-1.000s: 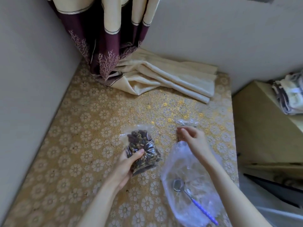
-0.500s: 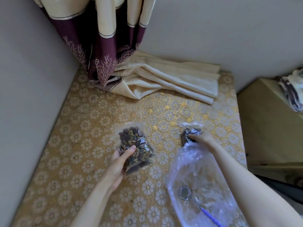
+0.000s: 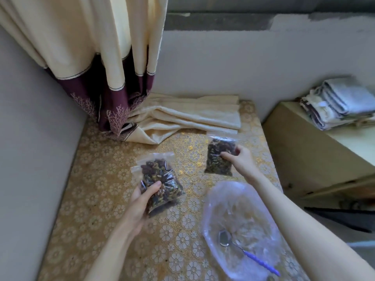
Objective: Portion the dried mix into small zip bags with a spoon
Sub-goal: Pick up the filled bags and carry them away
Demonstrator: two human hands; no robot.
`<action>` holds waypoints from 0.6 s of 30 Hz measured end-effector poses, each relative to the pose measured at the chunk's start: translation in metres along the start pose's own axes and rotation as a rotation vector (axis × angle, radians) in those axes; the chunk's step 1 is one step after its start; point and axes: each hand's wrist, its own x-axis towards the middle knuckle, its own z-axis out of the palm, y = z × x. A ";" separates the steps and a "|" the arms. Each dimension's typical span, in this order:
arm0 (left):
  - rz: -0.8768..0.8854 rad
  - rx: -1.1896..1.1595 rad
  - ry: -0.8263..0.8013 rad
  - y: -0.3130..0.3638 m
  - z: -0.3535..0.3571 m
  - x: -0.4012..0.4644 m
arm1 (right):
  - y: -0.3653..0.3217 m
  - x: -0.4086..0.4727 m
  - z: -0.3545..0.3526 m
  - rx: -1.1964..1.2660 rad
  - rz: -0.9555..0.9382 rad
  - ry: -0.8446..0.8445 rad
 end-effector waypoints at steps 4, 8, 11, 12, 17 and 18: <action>0.048 0.092 -0.075 0.014 0.018 -0.028 | -0.006 -0.068 -0.040 0.143 -0.040 -0.003; 0.025 0.249 -0.134 -0.002 0.029 -0.063 | 0.033 -0.152 -0.068 0.376 0.050 0.086; -0.022 0.311 -0.175 -0.025 0.034 -0.084 | 0.070 -0.215 -0.085 0.510 0.179 0.251; -0.042 0.323 -0.195 -0.036 0.035 -0.090 | 0.083 -0.237 -0.089 0.552 0.220 0.321; -0.146 0.387 -0.281 -0.085 0.048 -0.110 | 0.139 -0.348 -0.109 0.663 0.348 0.624; -0.166 0.410 -0.306 -0.094 0.053 -0.112 | 0.150 -0.369 -0.111 0.702 0.369 0.682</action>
